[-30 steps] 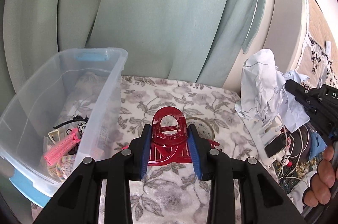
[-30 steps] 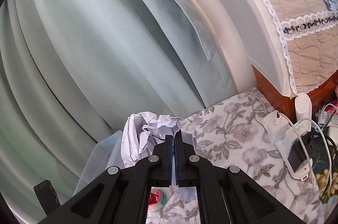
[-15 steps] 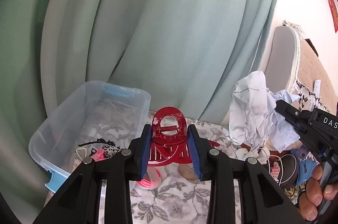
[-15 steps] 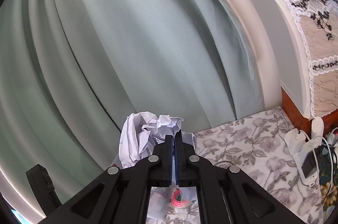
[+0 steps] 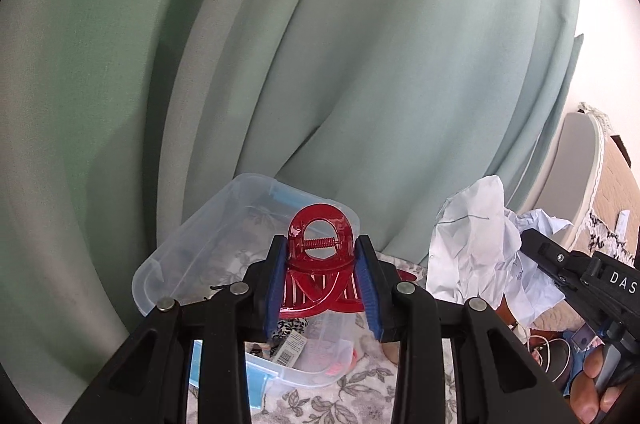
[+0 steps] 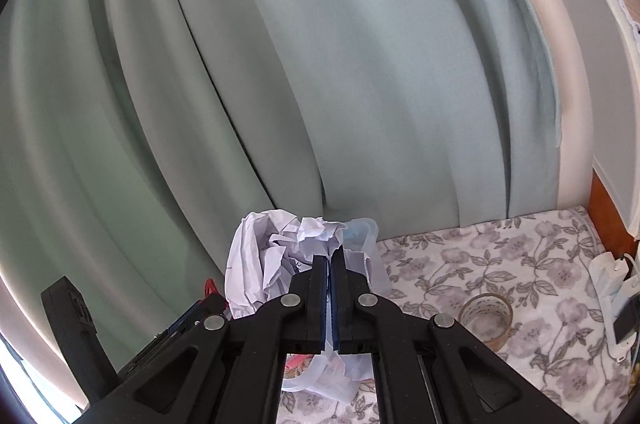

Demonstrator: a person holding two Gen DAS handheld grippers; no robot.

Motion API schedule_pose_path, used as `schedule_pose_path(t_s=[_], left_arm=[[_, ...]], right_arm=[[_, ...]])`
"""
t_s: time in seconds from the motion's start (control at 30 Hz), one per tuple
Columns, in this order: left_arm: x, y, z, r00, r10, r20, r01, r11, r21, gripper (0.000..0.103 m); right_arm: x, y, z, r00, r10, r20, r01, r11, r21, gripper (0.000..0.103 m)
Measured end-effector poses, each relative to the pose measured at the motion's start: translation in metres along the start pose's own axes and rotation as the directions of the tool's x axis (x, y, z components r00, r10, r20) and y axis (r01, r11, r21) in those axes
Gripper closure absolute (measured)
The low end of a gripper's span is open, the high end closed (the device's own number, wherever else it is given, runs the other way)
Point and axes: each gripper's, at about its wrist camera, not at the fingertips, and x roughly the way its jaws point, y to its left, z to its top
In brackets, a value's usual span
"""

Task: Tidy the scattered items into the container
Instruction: 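Carry the claw clip with left while right carries the paper over the container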

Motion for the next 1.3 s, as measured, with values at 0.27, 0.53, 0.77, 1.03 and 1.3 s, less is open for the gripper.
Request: schedule_pose_path(t_s=[0.27, 0.53, 0.77, 1.03, 1.3], left_arm=[[0.012, 0.028, 0.0, 1.0, 0.028, -0.013, -0.029, 0.998, -0.059, 0.068], [0.031, 0.052, -0.005, 0.997, 0.065, -0.052, -0.07, 0.992, -0.103, 0.068], [0.05, 0.063, -0.009, 0.992, 0.081, -0.092, -0.092, 0.988, -0.124, 0.068], [0.064, 0.069, -0.014, 0.986, 0.103, -0.13, -0.121, 0.983, -0.135, 0.068], [0.085, 0.063, -0.019, 0.98, 0.111, -0.167, -0.137, 0.979, -0.152, 0.05]], right_arm=[[0.036, 0.015, -0.011, 0.997, 0.013, -0.07, -0.015, 1.0, -0.024, 0.101], [0.071, 0.02, -0.025, 0.989, 0.014, -0.147, -0.02, 0.999, -0.039, 0.101], [0.099, 0.02, -0.035, 0.979, 0.012, -0.204, -0.022, 0.999, -0.046, 0.101], [0.127, 0.018, -0.041, 0.966, 0.021, -0.257, -0.032, 0.999, -0.038, 0.1], [0.152, 0.022, -0.056, 0.936, 0.055, -0.349, -0.086, 0.993, -0.075, 0.091]])
